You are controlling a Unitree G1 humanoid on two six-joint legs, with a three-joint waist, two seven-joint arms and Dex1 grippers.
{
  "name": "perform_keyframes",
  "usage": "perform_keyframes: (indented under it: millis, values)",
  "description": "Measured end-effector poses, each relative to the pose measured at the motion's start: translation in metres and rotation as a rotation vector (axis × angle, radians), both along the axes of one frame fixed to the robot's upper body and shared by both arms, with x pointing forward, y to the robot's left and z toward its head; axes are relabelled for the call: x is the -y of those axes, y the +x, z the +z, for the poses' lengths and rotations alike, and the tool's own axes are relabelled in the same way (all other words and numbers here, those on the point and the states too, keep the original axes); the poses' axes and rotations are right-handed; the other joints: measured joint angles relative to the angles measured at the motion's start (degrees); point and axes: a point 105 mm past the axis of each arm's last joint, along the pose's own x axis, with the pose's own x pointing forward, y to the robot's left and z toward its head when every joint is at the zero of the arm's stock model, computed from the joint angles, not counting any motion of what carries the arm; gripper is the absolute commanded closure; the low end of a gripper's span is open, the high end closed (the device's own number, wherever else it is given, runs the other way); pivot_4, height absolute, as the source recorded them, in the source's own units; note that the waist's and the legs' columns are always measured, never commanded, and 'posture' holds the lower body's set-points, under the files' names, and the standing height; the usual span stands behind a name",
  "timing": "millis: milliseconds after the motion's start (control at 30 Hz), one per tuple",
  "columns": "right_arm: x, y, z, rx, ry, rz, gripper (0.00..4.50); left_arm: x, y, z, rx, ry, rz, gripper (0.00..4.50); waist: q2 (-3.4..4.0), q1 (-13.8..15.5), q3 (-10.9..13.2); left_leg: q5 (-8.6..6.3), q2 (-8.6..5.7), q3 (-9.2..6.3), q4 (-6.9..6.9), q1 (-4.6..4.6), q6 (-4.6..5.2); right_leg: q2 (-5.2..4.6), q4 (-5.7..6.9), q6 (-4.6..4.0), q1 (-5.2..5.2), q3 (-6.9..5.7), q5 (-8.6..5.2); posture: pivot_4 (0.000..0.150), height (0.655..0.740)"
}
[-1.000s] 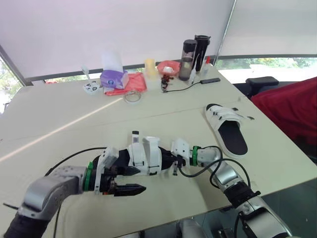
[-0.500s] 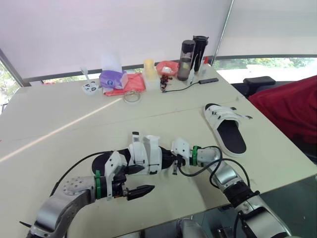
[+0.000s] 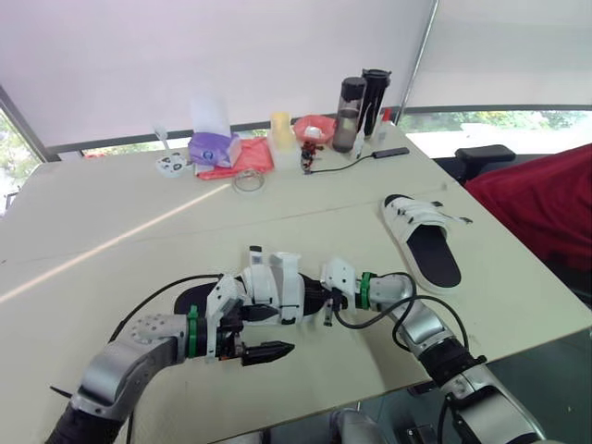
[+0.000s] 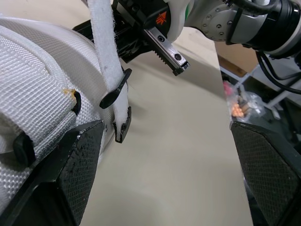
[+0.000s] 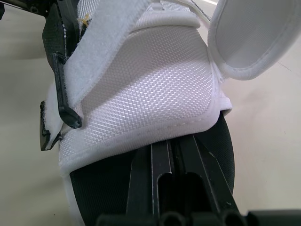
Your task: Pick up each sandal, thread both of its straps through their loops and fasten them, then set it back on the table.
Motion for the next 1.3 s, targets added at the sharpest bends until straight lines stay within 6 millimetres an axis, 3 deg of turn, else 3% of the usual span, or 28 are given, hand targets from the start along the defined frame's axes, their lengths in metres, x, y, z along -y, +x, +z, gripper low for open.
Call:
perform_keyframes:
  millis: [67, 167, 233, 467, 767, 967, 1300]
  values:
    - [0.001, 0.000, 0.000, 0.000, -0.001, -0.006, 4.46, 0.002, 0.001, -0.001, -0.010, -0.002, -0.004, 0.06, 0.17, 0.0, -0.1, -0.04, 0.09, -0.05, 0.00, -0.20, 0.07, 0.07, -0.29, 0.00, 0.05, -0.07, 0.00, 0.150, 0.7400]
    - [0.001, 0.001, -0.001, 0.000, 0.000, -0.011, 4.46, 0.004, 0.001, -0.001, -0.027, -0.001, -0.014, 0.87, 0.27, 0.0, -0.2, -0.05, 0.30, -0.03, -0.01, -0.59, 0.09, 0.10, -0.41, 0.01, 0.07, -0.07, 0.01, 0.150, 0.7400]
    - [-0.001, 0.000, 0.000, -0.001, 0.005, -0.008, 4.46, 0.008, -0.002, -0.006, -0.061, 0.002, -0.032, 1.70, 0.27, 0.0, -0.2, -0.05, 0.36, -0.01, -0.01, -0.63, 0.09, 0.10, -0.30, 0.01, 0.07, 0.01, 0.01, 0.150, 0.7400]
    - [-0.007, -0.004, 0.000, -0.001, 0.012, 0.028, 4.46, 0.001, -0.008, -0.010, -0.069, 0.017, -0.050, 1.70, -0.41, 0.4, -0.1, -0.25, 0.27, 0.25, -0.13, 0.43, -0.26, -0.12, 1.44, -0.11, -0.35, 0.02, 0.08, 0.150, 0.7400]
    - [-0.007, -0.003, 0.001, 0.005, 0.015, 0.015, 4.46, 0.014, 0.002, -0.009, -0.059, -0.025, -0.013, 1.70, -0.31, 0.4, 0.0, -0.27, 0.38, 0.31, 0.02, 0.44, -0.29, 0.00, 1.37, -0.12, -0.36, -0.11, 0.07, 0.150, 0.7400]
    - [-0.007, -0.003, 0.001, 0.004, 0.015, 0.016, 4.46, 0.012, 0.005, -0.016, -0.079, -0.015, 0.016, 4.47, -0.36, 0.4, -0.1, -0.27, 0.35, 0.30, 0.03, 0.45, -0.28, -0.02, 1.41, -0.12, -0.34, -0.09, 0.08, 0.150, 0.7400]
    - [-0.010, -0.003, 0.001, 0.003, 0.021, 0.020, 4.46, -0.002, -0.010, -0.018, -0.121, 0.024, -0.008, 4.49, -0.29, 0.3, 0.0, -0.28, 0.39, 0.27, 0.01, 0.44, -0.29, -0.04, 1.45, -0.12, -0.38, -0.07, 0.07, 0.150, 0.7400]
